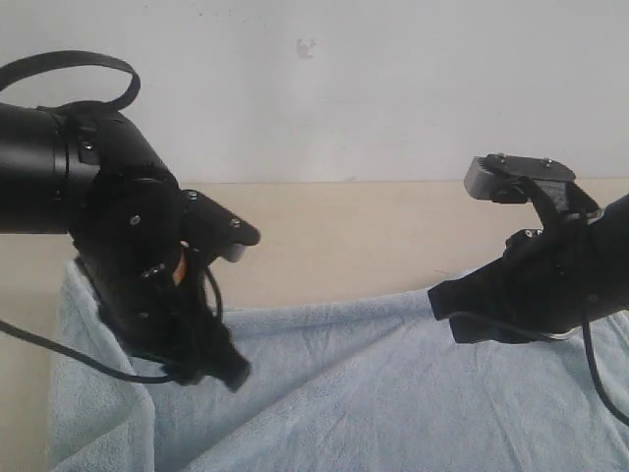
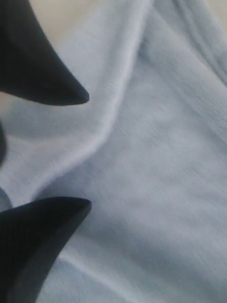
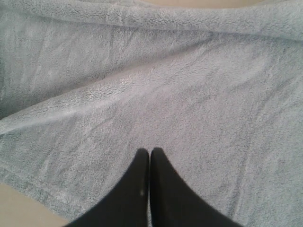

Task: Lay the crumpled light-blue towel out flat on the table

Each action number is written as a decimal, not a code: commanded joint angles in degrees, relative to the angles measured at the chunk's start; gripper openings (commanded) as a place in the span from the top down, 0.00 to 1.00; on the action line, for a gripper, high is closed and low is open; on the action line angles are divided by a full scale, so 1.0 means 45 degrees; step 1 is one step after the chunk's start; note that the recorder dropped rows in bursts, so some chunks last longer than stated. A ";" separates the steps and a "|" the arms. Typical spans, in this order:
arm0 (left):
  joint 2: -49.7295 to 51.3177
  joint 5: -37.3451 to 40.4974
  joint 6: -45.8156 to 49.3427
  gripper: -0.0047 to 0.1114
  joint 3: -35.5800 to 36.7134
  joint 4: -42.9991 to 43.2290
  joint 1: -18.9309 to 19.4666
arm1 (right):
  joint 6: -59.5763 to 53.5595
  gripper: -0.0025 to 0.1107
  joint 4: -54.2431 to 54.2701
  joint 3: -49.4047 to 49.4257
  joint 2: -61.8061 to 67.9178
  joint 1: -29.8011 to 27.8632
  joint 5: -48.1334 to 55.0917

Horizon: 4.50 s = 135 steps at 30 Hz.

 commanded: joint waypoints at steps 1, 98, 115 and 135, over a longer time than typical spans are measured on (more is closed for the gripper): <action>0.0402 -0.3280 0.2049 0.53 -0.0014 -0.2450 -0.0012 | -0.0212 0.98 0.0074 0.0061 -0.0117 0.0015 -0.0105; -0.0081 0.2713 -0.2213 0.93 0.3053 0.4983 0.2400 | -0.0239 0.98 0.0727 0.0062 -0.0117 0.0015 -0.0233; -0.0647 -0.4481 -0.0241 0.93 0.2181 0.0317 0.6517 | 0.5222 0.98 -0.4727 0.0038 0.1759 -0.3939 -0.3180; -0.0276 -0.5332 1.1108 0.93 0.1533 -1.0443 0.8068 | 0.1583 0.98 -0.2044 -0.1563 0.2999 -0.4009 -0.3245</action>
